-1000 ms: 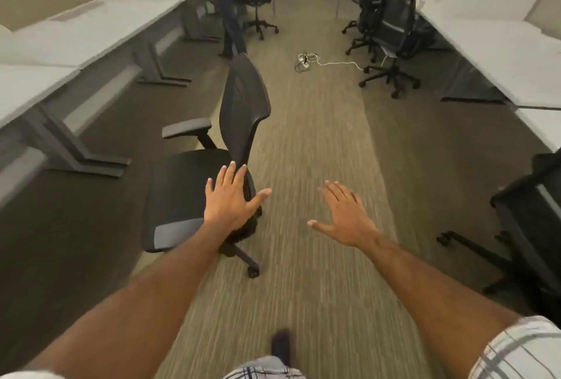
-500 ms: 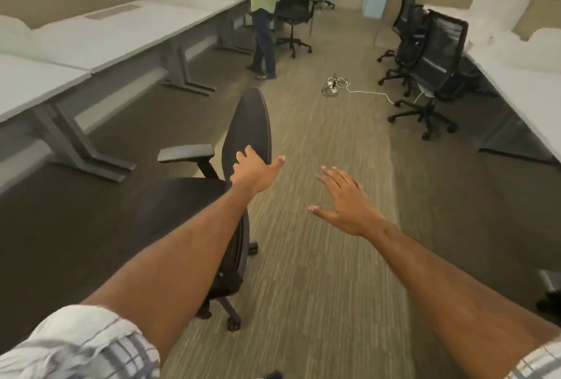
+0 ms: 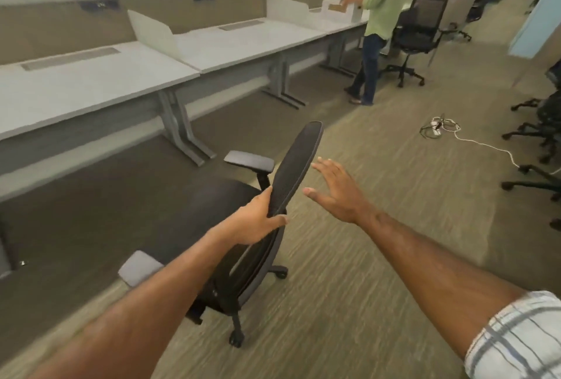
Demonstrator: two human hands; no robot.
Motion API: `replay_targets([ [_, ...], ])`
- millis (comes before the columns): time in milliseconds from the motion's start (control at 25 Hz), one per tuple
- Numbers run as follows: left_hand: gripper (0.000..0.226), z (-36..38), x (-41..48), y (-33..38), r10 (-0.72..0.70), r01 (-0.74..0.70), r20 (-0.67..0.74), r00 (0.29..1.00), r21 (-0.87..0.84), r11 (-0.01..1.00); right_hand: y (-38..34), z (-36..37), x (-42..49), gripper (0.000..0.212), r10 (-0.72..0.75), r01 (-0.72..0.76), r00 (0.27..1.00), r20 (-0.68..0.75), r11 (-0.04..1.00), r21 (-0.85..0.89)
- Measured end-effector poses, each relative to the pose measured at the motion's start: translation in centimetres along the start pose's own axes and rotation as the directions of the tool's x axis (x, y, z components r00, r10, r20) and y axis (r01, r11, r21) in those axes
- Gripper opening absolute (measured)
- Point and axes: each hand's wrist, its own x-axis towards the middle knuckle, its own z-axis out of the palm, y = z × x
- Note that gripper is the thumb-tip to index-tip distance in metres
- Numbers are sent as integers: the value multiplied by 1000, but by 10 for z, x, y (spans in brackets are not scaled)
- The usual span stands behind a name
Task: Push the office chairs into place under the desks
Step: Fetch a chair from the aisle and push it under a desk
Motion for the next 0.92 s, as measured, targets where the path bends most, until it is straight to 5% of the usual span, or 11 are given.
replay_targets([
  [200, 83, -16, -41, -18, -178, 174, 24, 984, 120, 978, 20, -19, 27, 84, -187, 191, 976, 109, 981, -26],
  [440, 93, -5, -58, -6, -377, 446, -283, 882, 242, 862, 22, -13, 81, 98, -267, 330, 910, 317, 930, -162],
  [600, 103, -3, -61, -15, -356, 527, -461, 813, 320, 788, 20, -7, 124, 102, -302, 425, 869, 391, 861, -278],
  [920, 95, -31, -51, -51, -300, 500, -520, 800, 301, 812, 5, 10, 178, 107, -425, 560, 800, 424, 782, -272],
])
